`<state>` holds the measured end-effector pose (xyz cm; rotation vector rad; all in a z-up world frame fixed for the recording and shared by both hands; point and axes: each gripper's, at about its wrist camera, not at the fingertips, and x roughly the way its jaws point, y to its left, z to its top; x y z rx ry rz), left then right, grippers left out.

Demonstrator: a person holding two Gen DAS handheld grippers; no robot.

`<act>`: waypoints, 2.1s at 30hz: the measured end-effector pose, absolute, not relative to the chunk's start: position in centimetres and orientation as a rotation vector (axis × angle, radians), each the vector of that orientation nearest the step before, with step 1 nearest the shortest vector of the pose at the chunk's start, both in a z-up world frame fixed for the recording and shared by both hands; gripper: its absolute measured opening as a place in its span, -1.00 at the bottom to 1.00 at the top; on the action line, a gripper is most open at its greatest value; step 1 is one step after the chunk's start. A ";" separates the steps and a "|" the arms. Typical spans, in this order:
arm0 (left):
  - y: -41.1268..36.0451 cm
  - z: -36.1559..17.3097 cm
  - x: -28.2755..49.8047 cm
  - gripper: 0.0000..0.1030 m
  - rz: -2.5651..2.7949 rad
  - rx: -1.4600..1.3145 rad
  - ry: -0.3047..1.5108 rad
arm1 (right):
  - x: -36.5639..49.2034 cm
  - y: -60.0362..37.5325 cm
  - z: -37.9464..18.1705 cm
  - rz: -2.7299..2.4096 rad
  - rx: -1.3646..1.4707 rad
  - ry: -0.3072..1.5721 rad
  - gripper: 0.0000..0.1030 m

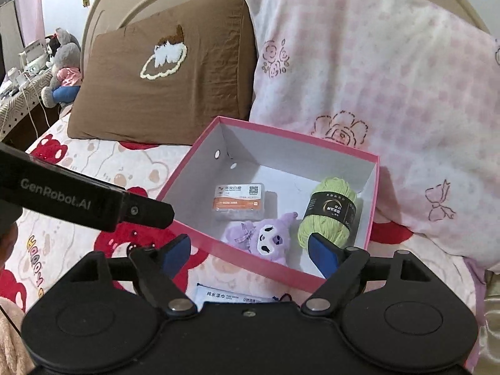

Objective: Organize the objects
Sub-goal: 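Withdraw the right gripper from the pink box toward the orange sponge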

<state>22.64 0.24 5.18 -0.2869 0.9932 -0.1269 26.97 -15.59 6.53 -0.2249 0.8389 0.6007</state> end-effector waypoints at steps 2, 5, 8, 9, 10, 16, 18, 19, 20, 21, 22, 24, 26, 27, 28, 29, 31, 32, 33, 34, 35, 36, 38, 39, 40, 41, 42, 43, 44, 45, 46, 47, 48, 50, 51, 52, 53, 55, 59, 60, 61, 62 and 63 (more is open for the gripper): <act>0.1 5.9 21.8 0.79 -0.126 -0.276 0.983 | 26.2 -16.1 6.9 0.599 -0.206 0.822 0.84; 0.0 6.6 20.8 0.83 -0.132 -0.272 0.986 | 25.2 -16.5 7.5 0.573 -0.233 0.799 0.84; 0.0 7.1 19.7 0.88 -0.143 -0.275 0.989 | 23.9 -16.9 8.2 0.565 -0.272 0.770 0.84; 0.0 7.3 19.2 0.89 -0.144 -0.273 0.989 | 23.4 -17.2 8.5 0.573 -0.272 0.766 0.84; 0.0 7.4 18.8 0.90 -0.144 -0.268 0.989 | 23.1 -17.4 8.7 0.580 -0.270 0.764 0.84; -0.4 7.8 16.5 0.92 -0.169 -0.238 1.005 | 20.4 -18.3 9.7 0.590 -0.302 0.741 0.84; -0.6 7.8 15.8 0.93 -0.186 -0.235 1.011 | 19.7 -18.5 9.9 0.589 -0.308 0.738 0.84; -0.6 7.8 15.5 0.93 -0.194 -0.234 1.013 | 19.3 -18.7 10.0 0.588 -0.308 0.740 0.84; -0.7 7.8 15.3 0.94 -0.201 -0.232 1.014 | 19.0 -18.8 10.1 0.589 -0.306 0.741 0.84; -0.7 7.8 15.0 0.95 -0.207 -0.230 1.015 | 18.7 -18.9 10.1 0.592 -0.305 0.743 0.84; -0.8 7.7 14.7 0.96 -0.212 -0.228 1.017 | 18.4 -19.1 10.1 0.596 -0.304 0.746 0.84; -0.9 7.5 14.4 0.97 -0.228 -0.223 1.025 | 17.8 -19.3 10.1 0.608 -0.296 0.747 0.84; -0.9 7.2 14.0 0.98 -0.236 -0.218 1.033 | 17.4 -19.6 10.0 0.641 -0.275 0.767 0.84; -0.9 7.1 13.8 0.98 -0.241 -0.213 1.035 | 17.1 -19.7 10.0 0.650 -0.269 0.773 0.87; -0.9 7.0 13.6 0.98 -0.243 -0.210 1.039 | 16.9 -19.8 10.0 0.665 -0.268 0.785 0.93; -0.8 6.9 13.4 0.98 -0.246 -0.209 1.040 | 16.6 -19.7 9.9 0.671 -0.274 0.789 0.94; -0.7 6.7 13.1 0.99 -0.251 -0.213 1.045 | 16.1 -19.6 9.7 0.682 -0.293 0.793 0.95; -0.7 6.6 12.9 0.99 -0.257 -0.214 1.049 | 15.8 -19.5 9.5 0.682 -0.301 0.803 0.94; -0.7 6.5 12.7 1.00 -0.263 -0.215 1.049 | 15.6 -19.4 9.4 0.684 -0.306 0.810 0.95; -0.7 6.3 12.5 1.00 -0.265 -0.217 1.048 | 15.5 -19.3 9.2 0.692 -0.310 0.819 0.96; -0.7 6.2 12.5 1.00 -0.267 -0.216 1.051 | 15.3 -19.3 8.9 0.701 -0.314 0.831 0.96; -0.8 6.0 12.3 1.00 -0.272 -0.213 1.056 | 15.2 -19.2 8.6 0.710 -0.313 0.846 0.97; -1.0 5.5 12.1 1.00 -0.284 -0.212 1.066 | 15.2 -19.1 7.9 0.724 -0.302 0.878 0.97; -1.1 5.2 12.0 1.00 -0.290 -0.211 1.072 | 15.1 -19.1 7.6 0.725 -0.300 0.890 0.97; -1.2 4.9 11.9 1.00 -0.295 -0.211 1.078 | 15.1 -19.1 7.3 0.727 -0.300 0.899 0.97; -1.3 4.6 11.8 1.00 -0.298 -0.213 1.081 | 15.1 -19.1 6.9 0.728 -0.300 0.909 0.97; -1.3 4.3 11.7 1.00 -0.300 -0.214 1.085 | 15.1 -19.2 6.5 0.728 -0.298 0.917 0.97; -1.4 4.0 11.6 1.00 -0.302 -0.213 1.089 | 15.0 -19.3 6.2 0.731 -0.293 0.922 0.97; -1.5 3.6 11.5 1.00 -0.305 -0.212 1.094 | 14.9 -19.4 5.8 0.736 -0.287 0.928 0.97; -1.6 3.3 11.5 1.00 -0.306 -0.211 1.099 | 14.9 -19.5 5.5 0.738 -0.281 0.933 0.97; -1.7 2.9 11.4 1.00 -0.308 -0.211 1.106 | 14.8 -19.6 5.2 0.739 -0.275 0.937 0.97; -1.7 2.6 11.4 1.00 -0.309 -0.210 1.111 | 14.7 -19.7 4.9 0.742 -0.270 0.937 0.97; -1.8 2.3 11.4 1.00 -0.308 -0.211 1.113 | 14.7 -19.8 4.7 0.745 -0.267 0.935 0.97; -1.7 1.6 11.4 1.00 -0.301 -0.212 1.114 | 14.7 -20.0 4.1 0.762 -0.260 0.931 0.97; -1.7 1.2 11.4 1.00 -0.297 -0.211 1.114 | 14.7 -20.1 3.8 0.775 -0.252 0.927 0.97; -1.7 0.8 11.5 1.00 -0.291 -0.210 1.115 | 14.7 -20.1 3.5 0.791 -0.245 0.928 0.97; -1.7 0.5 11.5 1.00 -0.290 -0.214 1.114 | 14.9 -20.0 3.0 0.808 -0.240 0.937 0.97; -1.8 -0.3 11.5 1.00 -0.299 -0.219 1.105 | 15.1 -19.6 2.2 0.807 -0.281 0.936 0.96; -2.0 -1.4 11.6 1.00 -0.295 -0.211 1.108 | 15.4 -18.8 0.6 0.794 -0.389 0.896 0.95; -2.1 -1.7 11.5 1.00 -0.290 -0.202 1.112 | 15.5 -18.8 0.3 0.803 -0.399 0.897 0.94; -2.2 -2.1 11.6 1.00 -0.282 -0.196 1.116 | 15.7 -18.7 0.1 0.812 -0.406 0.895 0.93; -2.3 -2.3 11.5 1.00 -0.277 -0.192 1.117 | 15.8 -18.7 -0.2 0.823 -0.415 0.891 0.93; -2.4 -2.7 11.6 1.00 -0.273 -0.191 1.120 | 15.8 -18.6 -0.4 0.836 -0.425 0.889 0.93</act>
